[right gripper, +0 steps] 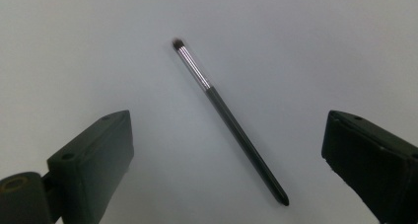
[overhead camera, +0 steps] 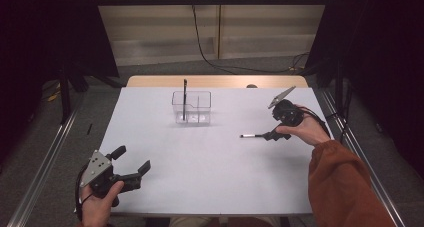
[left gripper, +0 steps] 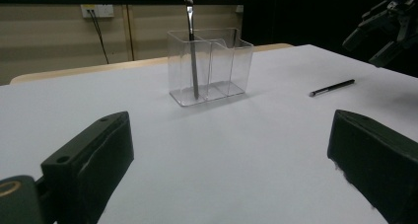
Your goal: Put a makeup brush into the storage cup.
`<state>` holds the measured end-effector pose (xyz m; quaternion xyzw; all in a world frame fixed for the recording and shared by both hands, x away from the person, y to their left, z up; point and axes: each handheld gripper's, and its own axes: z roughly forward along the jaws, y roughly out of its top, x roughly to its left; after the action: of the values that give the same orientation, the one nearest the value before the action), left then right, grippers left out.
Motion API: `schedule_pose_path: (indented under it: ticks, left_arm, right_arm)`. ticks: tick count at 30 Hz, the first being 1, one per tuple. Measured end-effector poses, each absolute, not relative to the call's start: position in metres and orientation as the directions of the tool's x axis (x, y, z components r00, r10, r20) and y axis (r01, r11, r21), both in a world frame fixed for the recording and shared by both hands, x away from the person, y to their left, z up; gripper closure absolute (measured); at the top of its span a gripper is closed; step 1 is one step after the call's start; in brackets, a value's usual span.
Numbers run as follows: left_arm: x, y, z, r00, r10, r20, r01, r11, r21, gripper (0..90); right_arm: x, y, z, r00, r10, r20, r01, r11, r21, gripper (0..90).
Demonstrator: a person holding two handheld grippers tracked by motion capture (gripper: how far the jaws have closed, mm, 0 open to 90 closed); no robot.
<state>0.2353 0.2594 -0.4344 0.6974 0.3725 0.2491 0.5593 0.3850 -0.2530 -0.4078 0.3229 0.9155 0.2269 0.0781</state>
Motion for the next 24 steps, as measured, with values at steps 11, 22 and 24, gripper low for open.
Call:
schedule_pose_path:
  ticks: [11,22,24]
  left_arm:
    - [0.236,0.259,-0.435,0.605,0.793,-0.075,0.243,-0.094,0.965,3.6]
    - [0.238,0.259,-0.436,0.607,0.791,-0.072,0.255,-0.108,0.961,3.6]
    - [0.238,0.258,-0.436,0.609,0.79,-0.072,0.255,-0.109,0.961,3.6]
  right_arm:
    - [0.398,-0.256,-0.42,-0.79,0.613,0.003,0.569,0.733,0.373,5.7]
    - [0.408,-0.267,-0.438,-0.797,0.601,0.054,0.594,0.766,0.244,17.8]
    - [0.409,-0.267,-0.438,-0.797,0.602,0.052,0.596,0.768,0.233,18.7]
